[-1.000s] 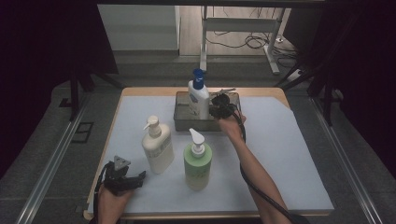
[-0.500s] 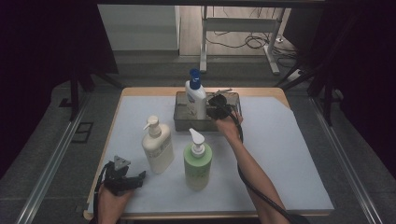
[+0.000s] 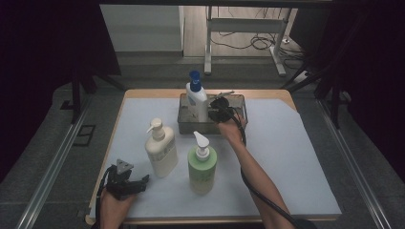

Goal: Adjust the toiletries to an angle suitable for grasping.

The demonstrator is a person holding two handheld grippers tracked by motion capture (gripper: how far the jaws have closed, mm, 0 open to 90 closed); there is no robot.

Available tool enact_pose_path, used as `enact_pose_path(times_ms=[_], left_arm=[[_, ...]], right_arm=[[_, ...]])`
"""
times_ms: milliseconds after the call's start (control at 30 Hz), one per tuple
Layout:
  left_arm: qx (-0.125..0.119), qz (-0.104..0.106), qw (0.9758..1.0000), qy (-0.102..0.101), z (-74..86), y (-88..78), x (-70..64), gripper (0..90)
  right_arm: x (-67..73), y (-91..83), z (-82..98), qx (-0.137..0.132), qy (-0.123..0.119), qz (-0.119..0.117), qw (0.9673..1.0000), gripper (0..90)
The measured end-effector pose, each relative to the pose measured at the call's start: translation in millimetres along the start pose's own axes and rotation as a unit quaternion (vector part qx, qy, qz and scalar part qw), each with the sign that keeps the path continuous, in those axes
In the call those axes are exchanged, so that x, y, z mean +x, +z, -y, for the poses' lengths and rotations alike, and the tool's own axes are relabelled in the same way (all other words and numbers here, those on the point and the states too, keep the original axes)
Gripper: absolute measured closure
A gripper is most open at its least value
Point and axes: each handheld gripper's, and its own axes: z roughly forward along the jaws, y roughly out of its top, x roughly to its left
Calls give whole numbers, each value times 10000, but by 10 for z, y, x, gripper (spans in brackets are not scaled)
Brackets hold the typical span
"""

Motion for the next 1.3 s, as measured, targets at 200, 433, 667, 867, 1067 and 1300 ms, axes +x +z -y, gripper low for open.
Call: enact_pose_path(times_ms=[200,433,667,867,1067,1300], left_arm=[[0,0,10000,-2,0,0,0,146],[1,2,10000,-3,0,0,0,145],[2,2,10000,1,0,0,0,145],[-8,0,10000,-13,0,2,-1,145],[3,3,10000,1,-1,0,0,145],[-9,0,10000,-15,0,2,-2,145]], right_arm=[[35,19,-11,-3,-1,-7,10000,899],[73,31,-25,10,-20,13,10000,899],[125,50,-42,34,-37,3,10000,899],[162,70,-56,49,-76,-25,10000,899],[204,87,-72,59,-71,-33,10000,900],[271,116,-83,75,-94,-124,9999,899]])
